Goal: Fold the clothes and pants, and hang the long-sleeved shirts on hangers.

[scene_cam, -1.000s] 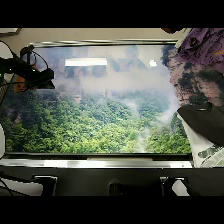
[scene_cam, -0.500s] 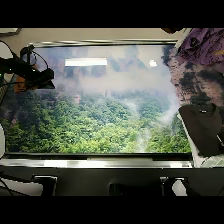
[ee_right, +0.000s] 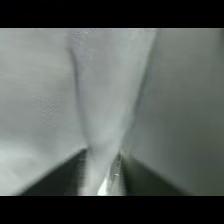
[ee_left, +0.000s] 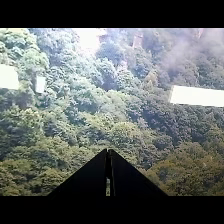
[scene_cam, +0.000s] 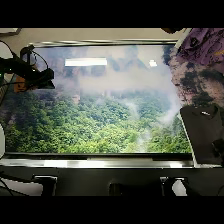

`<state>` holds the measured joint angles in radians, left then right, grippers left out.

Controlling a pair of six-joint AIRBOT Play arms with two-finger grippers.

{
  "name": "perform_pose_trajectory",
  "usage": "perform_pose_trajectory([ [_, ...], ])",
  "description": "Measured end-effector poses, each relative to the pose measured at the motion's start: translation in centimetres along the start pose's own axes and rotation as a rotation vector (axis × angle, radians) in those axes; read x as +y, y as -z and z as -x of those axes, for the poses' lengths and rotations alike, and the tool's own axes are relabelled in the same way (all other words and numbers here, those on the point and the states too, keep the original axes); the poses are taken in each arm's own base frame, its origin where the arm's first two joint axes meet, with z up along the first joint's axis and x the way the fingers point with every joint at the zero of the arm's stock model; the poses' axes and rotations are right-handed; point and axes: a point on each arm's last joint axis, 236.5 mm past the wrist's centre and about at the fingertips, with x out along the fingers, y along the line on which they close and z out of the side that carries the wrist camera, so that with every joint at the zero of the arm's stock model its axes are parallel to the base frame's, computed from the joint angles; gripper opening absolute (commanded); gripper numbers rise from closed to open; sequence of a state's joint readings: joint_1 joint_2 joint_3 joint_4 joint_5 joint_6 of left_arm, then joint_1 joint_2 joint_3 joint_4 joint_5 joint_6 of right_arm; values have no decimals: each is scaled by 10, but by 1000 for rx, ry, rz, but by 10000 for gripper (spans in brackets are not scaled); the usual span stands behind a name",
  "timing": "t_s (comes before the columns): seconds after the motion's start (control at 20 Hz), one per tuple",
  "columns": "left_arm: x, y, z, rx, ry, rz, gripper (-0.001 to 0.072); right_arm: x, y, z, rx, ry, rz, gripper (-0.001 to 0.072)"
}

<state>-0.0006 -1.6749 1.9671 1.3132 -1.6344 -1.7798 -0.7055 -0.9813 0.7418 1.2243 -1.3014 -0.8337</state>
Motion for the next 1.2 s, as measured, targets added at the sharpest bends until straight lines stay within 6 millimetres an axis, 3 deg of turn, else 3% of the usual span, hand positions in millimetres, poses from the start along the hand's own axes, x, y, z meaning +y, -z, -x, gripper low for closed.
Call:
perform_pose_trajectory([
  [0.15, 0, 0, 0, 0, 0, 0, 17, -2, -2, 3, -4, 6, 19, 412],
  [0.3, 0, 0, 2, -4, 0, -1, 17, 23, -22, 24, -59, -106, 71, 231],
  [0.45, 1, -1, 12, -33, -15, -29, 16, 94, -34, 72, -146, -392, 228, 57],
  [0.55, 2, -5, 25, -79, -29, -68, 16, 149, -17, 112, -205, -572, 399, 31],
  [0.7, 2, -12, 52, -174, -54, -113, 15, 219, 47, 168, -277, -775, 685, 31],
  [0.85, 0, -6, 67, -226, -69, -163, 15, 261, 129, 212, -320, -927, 926, 31],
  [1.05, 0, 27, 62, -248, -86, -208, 16, 275, 228, 239, -306, -1033, 1154, 31],
  [1.2, 7, 56, 54, -269, -88, -213, 17, 271, 272, 247, -290, -1069, 1256, 31],
])
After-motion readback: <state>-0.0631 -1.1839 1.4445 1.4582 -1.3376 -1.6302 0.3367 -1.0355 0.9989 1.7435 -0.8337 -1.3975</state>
